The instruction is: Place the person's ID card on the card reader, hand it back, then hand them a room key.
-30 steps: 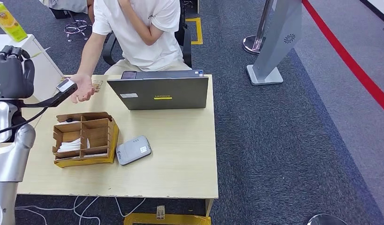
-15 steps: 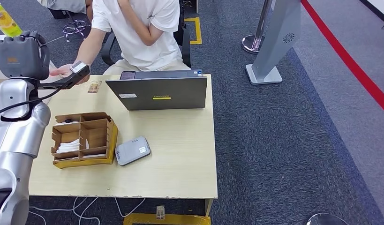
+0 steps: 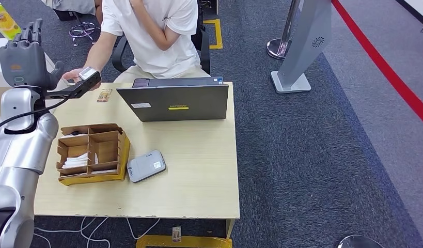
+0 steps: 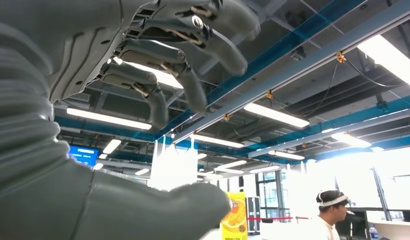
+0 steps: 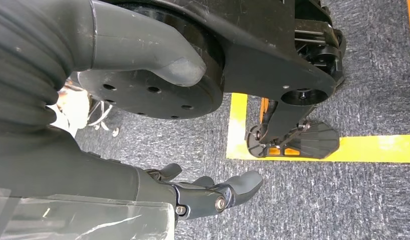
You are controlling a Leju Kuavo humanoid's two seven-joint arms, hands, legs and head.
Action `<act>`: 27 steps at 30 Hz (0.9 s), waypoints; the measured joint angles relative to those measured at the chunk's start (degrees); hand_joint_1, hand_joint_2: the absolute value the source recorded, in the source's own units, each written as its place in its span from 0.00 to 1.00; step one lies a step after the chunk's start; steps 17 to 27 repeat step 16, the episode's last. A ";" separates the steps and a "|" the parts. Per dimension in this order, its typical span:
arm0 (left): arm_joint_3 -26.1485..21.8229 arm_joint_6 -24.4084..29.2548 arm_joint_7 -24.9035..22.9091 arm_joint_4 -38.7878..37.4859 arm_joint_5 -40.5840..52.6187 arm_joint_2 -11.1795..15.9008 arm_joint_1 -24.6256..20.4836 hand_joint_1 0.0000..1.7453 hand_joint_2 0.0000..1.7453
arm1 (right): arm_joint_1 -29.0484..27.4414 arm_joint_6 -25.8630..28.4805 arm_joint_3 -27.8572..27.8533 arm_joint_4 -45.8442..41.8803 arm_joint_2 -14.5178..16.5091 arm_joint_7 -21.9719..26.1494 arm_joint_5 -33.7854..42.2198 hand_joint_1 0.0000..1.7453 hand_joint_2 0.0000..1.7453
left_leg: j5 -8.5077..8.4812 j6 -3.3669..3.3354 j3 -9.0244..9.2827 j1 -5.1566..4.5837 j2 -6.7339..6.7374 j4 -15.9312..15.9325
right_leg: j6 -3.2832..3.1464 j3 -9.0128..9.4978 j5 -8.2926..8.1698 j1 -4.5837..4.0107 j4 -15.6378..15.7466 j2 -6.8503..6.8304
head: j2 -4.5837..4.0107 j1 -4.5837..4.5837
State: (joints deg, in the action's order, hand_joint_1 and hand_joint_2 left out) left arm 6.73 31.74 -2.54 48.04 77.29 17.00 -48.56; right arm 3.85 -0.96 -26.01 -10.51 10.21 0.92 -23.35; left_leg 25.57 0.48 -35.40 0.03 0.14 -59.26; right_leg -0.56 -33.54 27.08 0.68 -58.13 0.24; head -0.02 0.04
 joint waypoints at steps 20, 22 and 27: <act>-0.02 1.61 1.99 -0.33 -3.22 2.05 2.70 0.00 1.00 | -0.14 0.02 -0.08 0.00 0.00 0.02 -0.06 0.00 1.00 | 0.00 0.00 -0.02 0.01 0.00 0.01 | 0.00 -0.02 0.01 0.00 -0.01 0.00 | 0.00 0.00; -0.02 1.61 1.99 -0.33 -3.22 2.05 2.70 0.00 1.00 | -0.14 0.02 -0.08 0.00 0.00 0.02 -0.06 0.00 1.00 | 0.00 0.00 -0.02 0.01 0.00 0.01 | 0.00 -0.02 0.01 0.00 -0.01 0.00 | 0.00 0.00; -0.02 1.61 1.99 -0.33 -3.22 2.05 2.70 0.00 1.00 | -0.14 0.02 -0.08 0.00 0.00 0.02 -0.06 0.00 1.00 | 0.00 0.00 -0.02 0.01 0.00 0.01 | 0.00 -0.02 0.01 0.00 -0.01 0.00 | 0.00 0.00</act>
